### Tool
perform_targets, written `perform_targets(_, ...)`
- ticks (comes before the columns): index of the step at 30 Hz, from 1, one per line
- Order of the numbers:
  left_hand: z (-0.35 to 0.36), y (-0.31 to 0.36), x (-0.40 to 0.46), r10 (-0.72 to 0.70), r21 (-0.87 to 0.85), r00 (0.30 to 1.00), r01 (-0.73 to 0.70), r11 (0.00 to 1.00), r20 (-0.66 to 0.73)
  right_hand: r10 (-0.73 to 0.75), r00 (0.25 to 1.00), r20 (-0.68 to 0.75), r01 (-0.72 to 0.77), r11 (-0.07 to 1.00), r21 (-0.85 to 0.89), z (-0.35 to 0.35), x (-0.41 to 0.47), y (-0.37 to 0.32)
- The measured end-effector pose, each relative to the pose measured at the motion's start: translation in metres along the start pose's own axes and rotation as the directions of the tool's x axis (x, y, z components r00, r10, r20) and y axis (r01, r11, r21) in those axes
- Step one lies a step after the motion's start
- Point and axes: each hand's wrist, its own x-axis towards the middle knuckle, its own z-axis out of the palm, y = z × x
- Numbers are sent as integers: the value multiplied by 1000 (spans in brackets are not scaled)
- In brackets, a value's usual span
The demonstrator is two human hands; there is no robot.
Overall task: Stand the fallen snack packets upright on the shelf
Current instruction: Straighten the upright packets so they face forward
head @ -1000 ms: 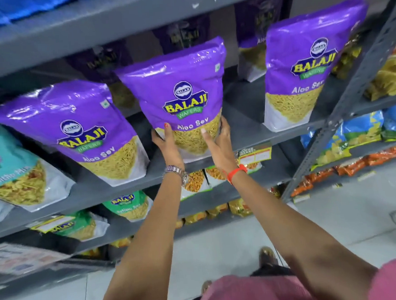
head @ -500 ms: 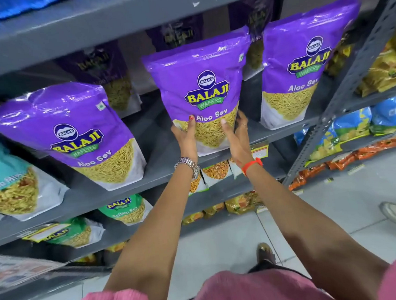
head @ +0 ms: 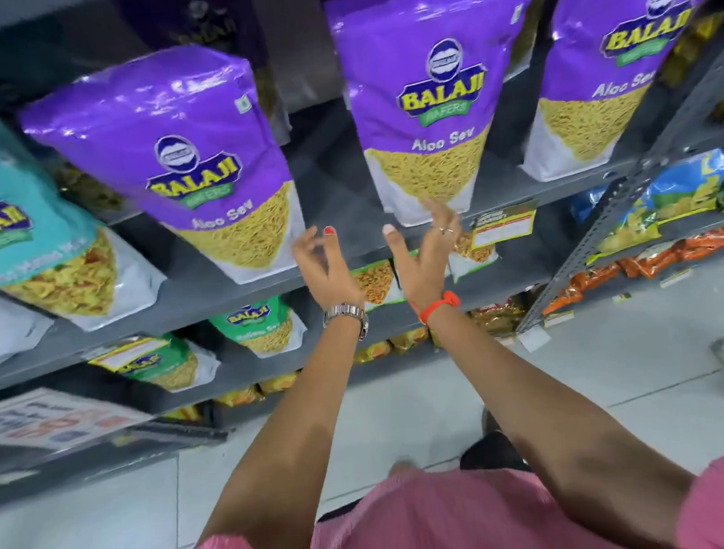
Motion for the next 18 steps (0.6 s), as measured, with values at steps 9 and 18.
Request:
perform_targets(9,-97,54,91,46,-24,955,-55,998,-292,191,847,496,-326,924,202,94,-21,-57)
perform_targets(18,-84,73,120,-78,-136,993,89,987,86,272,828,490,-405,895,187,113,-11,-74)
